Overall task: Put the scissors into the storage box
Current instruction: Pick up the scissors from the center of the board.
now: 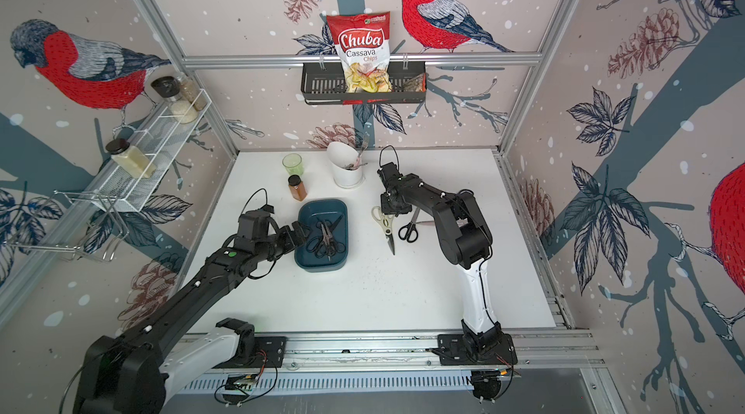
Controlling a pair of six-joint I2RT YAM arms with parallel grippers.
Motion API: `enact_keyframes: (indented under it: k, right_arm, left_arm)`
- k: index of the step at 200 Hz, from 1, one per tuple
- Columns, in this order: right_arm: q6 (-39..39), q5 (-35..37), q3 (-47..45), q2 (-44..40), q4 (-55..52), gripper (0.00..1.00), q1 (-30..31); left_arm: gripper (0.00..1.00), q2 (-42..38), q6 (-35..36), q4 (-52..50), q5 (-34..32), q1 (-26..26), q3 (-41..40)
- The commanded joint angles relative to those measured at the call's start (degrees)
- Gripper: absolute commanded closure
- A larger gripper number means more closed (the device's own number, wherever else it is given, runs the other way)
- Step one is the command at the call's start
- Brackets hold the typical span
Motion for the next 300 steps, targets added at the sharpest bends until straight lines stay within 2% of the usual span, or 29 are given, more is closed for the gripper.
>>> enact_keyframes:
  k: [1, 30, 86, 123, 155, 190, 232, 300]
  right_arm:
    - [-0.63, 1.42, 1.12, 1.2, -1.25, 0.61, 0.17]
    - [-0.89, 2.29, 1.62, 2.15, -1.72, 0.66, 0.29]
    - [-1.26, 2.79, 0.85, 2.73, -1.75, 0.81, 0.33]
    - [-1.41, 3.03, 0.42, 2.67, -1.45, 0.83, 0.27]
    - [-1.6, 3.18, -0.09, 2.55, -0.98, 0.93, 0.22]
    - [-1.79, 3.64, -0.8, 2.01, -0.54, 1.0, 0.18]
    - [-1.71, 3.06, -2.11, -0.87, -0.05, 1.0, -0.56]
    - [3.3, -7.12, -3.73, -10.57, 2.76, 1.0, -1.2]
  left_arm:
    - [0.06, 0.04, 1.53, -0.33, -0.53, -0.11, 0.23]
    - [0.06, 0.05, 1.5, -0.44, -0.96, -0.12, 0.23]
    - [0.06, 0.1, 1.38, -0.24, -1.21, -0.07, 0.38]
    - [0.06, -0.2, 1.43, -0.49, -1.4, -0.07, 0.31]
    - [0.06, -0.47, 1.4, -0.62, -1.76, -0.08, 0.14]
    - [0.06, -0.81, 1.53, -0.89, -1.85, -0.11, 0.06]
    - [0.06, -1.35, 1.48, -1.0, -2.35, -0.07, -0.15]
    - [0.05, -1.76, 0.13, 0.76, -6.85, 0.13, -1.3]
